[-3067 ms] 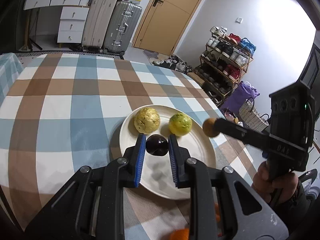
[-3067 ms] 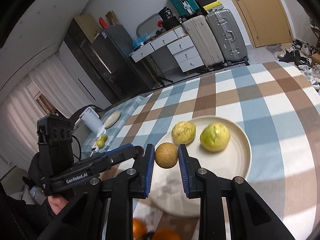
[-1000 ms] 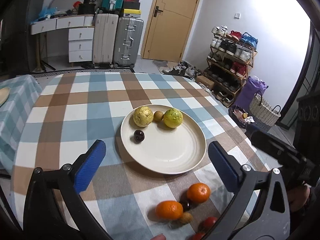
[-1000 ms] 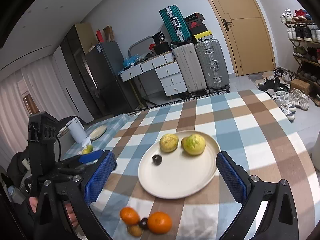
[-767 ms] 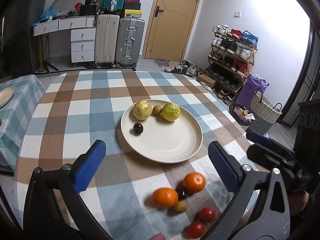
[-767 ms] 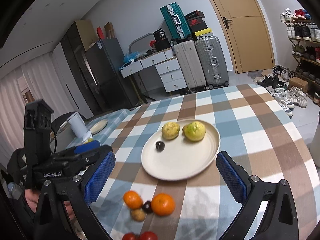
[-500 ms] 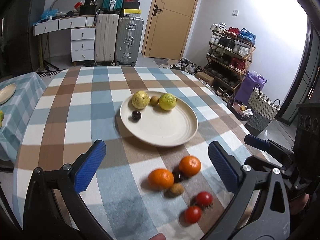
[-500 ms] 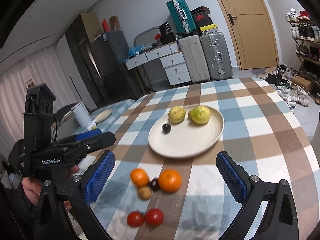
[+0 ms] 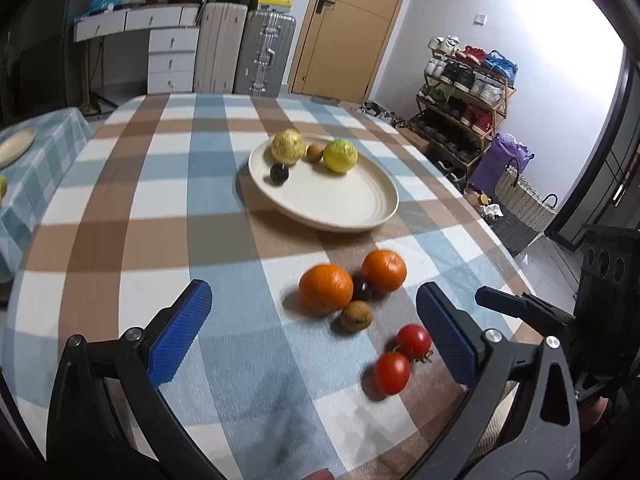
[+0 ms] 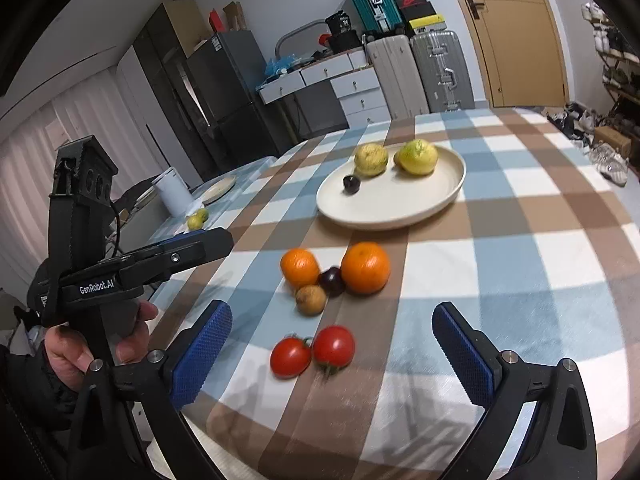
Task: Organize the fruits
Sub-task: 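Move the right tool toward the red tomatoes, then close the right tool on a red tomato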
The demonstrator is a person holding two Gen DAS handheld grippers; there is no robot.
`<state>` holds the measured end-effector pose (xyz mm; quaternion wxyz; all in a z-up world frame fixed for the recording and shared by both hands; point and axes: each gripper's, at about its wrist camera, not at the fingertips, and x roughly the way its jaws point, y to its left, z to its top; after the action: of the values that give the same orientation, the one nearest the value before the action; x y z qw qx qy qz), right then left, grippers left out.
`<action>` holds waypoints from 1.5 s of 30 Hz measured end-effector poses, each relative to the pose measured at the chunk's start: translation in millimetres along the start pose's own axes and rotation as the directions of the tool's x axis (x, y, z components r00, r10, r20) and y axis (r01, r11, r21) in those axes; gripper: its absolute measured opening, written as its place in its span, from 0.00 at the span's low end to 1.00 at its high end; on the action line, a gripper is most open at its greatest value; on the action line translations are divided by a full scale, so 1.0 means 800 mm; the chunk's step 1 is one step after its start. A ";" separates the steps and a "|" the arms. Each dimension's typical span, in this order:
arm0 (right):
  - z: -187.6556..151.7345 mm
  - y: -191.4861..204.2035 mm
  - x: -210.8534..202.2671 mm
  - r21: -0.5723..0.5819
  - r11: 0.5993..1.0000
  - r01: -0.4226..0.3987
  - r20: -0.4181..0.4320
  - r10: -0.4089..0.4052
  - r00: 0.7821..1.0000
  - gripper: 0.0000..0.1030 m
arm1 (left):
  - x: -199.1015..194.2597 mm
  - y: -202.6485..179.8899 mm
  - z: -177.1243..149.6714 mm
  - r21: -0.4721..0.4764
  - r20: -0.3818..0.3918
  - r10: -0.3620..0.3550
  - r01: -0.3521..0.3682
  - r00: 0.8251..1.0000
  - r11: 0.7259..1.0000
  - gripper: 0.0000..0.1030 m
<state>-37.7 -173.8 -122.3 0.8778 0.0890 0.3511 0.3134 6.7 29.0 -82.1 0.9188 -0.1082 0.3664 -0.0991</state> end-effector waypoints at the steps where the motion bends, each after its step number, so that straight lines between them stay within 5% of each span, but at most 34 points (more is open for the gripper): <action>1: -0.002 -0.001 0.001 0.004 1.000 -0.004 -0.003 0.004 1.000 1.00 | 0.003 0.001 -0.004 -0.004 -0.011 -0.002 0.002 1.000 1.000 0.99; 13: -0.018 -0.014 0.027 0.085 0.995 -0.053 -0.050 0.057 0.997 0.87 | 0.023 0.013 -0.017 -0.023 -0.054 -0.004 0.002 0.999 1.000 0.99; 23: -0.021 -0.020 0.041 0.125 0.989 -0.077 -0.083 0.088 0.993 0.54 | 0.034 0.016 -0.021 -0.027 -0.079 -0.007 0.005 0.997 1.000 0.99; 31: -0.023 -0.032 0.051 0.186 0.978 -0.096 -0.096 0.115 0.989 0.45 | 0.038 0.015 -0.023 -0.021 -0.086 -0.004 0.002 0.996 1.000 0.99; 36: -0.025 -0.035 0.055 0.194 0.976 -0.100 -0.106 0.122 0.987 0.29 | 0.040 0.013 -0.024 -0.014 -0.089 -0.003 0.002 0.996 1.000 0.99; 45: -0.028 -0.036 0.052 0.193 0.975 -0.109 -0.097 0.129 0.987 0.28 | 0.041 0.010 -0.026 -0.008 -0.091 -0.003 0.003 0.996 1.000 0.99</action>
<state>-15.6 -172.0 -173.0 0.8246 0.1749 0.4206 0.3355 16.1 25.4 -120.1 0.9006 -0.1075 0.4082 -0.1039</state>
